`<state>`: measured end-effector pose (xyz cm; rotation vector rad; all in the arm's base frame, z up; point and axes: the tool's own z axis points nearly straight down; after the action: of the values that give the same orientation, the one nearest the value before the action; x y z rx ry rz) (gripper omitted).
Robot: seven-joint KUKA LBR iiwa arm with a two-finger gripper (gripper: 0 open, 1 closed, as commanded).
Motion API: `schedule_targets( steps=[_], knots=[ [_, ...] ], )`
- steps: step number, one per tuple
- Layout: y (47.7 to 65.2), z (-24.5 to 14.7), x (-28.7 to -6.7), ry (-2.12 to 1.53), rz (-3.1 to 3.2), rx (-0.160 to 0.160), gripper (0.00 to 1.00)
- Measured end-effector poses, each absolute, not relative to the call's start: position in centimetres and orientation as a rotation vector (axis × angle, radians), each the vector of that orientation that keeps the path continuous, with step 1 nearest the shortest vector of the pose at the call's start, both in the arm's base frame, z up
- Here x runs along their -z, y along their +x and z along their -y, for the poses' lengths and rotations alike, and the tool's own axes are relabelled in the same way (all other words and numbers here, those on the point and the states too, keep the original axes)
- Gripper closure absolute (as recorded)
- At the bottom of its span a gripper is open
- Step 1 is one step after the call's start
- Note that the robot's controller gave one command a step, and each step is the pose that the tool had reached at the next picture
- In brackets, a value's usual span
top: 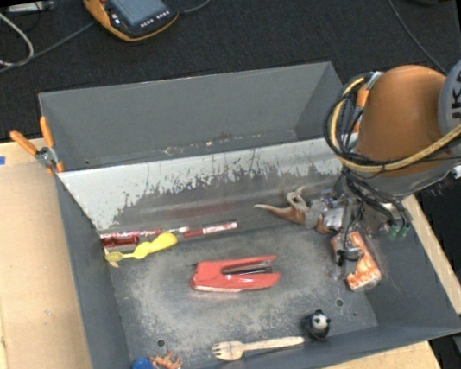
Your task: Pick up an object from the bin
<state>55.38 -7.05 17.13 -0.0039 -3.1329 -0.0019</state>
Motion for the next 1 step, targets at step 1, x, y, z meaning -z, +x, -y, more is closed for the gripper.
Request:
schedule_targets(
  steps=[1],
  knots=[
    [55.55, 7.03, -17.59, -0.001, 3.141, 0.001, 0.0]
  ],
)
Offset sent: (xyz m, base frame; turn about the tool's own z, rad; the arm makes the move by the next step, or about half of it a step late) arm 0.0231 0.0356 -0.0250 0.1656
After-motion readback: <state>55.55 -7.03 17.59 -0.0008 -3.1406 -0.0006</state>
